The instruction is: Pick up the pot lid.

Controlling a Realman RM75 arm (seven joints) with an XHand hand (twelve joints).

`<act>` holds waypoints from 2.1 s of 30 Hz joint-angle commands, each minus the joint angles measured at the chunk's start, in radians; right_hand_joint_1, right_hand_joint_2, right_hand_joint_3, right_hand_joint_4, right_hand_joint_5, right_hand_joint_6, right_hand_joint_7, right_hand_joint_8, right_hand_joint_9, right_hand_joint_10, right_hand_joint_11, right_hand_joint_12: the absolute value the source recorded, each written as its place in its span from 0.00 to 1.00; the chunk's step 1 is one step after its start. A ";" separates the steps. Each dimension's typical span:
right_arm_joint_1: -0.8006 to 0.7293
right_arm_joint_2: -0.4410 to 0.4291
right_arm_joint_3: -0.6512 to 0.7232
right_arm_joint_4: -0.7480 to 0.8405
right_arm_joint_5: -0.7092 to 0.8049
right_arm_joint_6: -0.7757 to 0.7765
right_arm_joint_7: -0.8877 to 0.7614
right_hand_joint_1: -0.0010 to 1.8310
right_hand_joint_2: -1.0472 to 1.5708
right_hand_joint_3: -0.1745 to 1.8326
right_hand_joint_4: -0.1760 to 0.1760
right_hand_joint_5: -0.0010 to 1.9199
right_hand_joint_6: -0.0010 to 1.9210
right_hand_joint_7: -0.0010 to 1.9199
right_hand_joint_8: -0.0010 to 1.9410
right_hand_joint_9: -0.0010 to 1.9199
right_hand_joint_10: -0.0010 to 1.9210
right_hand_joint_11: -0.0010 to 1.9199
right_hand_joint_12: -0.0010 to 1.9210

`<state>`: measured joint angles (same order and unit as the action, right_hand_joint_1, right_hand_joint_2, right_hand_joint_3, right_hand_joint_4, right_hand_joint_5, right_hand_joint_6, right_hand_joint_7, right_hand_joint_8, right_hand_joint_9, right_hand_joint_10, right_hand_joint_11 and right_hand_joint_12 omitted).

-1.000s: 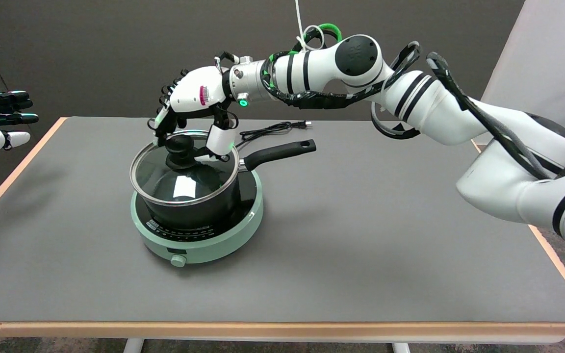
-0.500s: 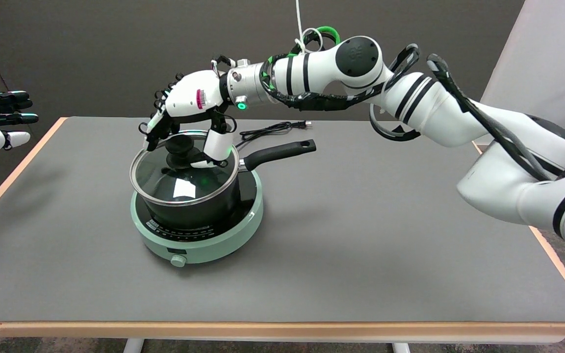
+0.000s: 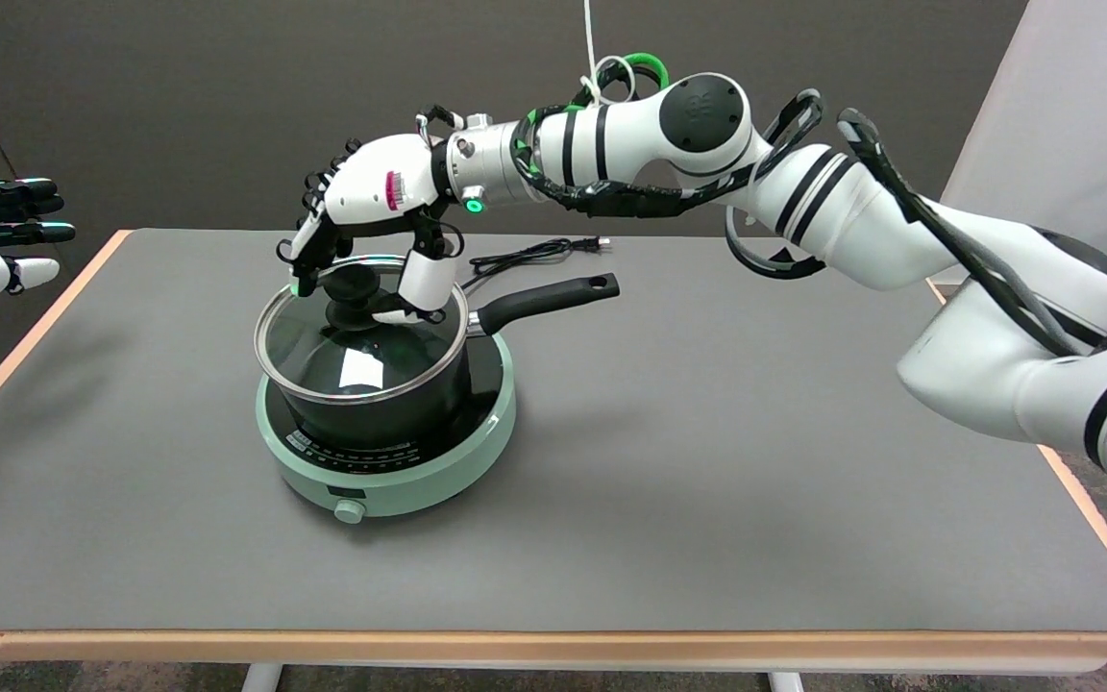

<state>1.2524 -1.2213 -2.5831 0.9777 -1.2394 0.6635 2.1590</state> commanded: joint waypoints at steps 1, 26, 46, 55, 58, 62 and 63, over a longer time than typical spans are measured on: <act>-0.009 0.002 0.001 -0.003 0.002 -0.018 -0.004 0.50 0.64 0.53 1.00 0.30 0.21 0.33 0.14 0.32 0.25 0.15 0.21; -0.023 -0.003 0.003 -0.004 0.007 -0.041 -0.004 0.46 0.65 0.56 1.00 0.30 0.26 0.34 0.20 0.33 0.29 0.15 0.23; -0.029 -0.037 0.005 -0.049 0.003 -0.064 -0.004 0.50 0.65 0.52 1.00 0.32 0.27 0.36 0.20 0.34 0.28 0.17 0.20; -0.029 -0.044 0.006 -0.052 0.002 -0.064 -0.004 0.46 0.66 0.55 1.00 0.33 0.34 0.38 0.26 0.35 0.32 0.16 0.23; -0.029 -0.044 0.006 -0.051 0.002 -0.064 -0.004 0.47 0.66 0.55 1.00 0.33 0.37 0.39 0.28 0.36 0.32 0.16 0.23; -0.029 -0.043 0.006 -0.046 0.003 -0.064 -0.004 0.48 0.67 0.55 1.00 0.34 0.40 0.39 0.31 0.37 0.34 0.17 0.23; -0.030 -0.042 0.006 -0.045 0.004 -0.064 -0.004 0.49 0.67 0.55 1.00 0.34 0.41 0.40 0.32 0.38 0.34 0.17 0.23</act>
<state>1.2253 -1.2566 -2.5783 0.9339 -1.2360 0.6035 2.1555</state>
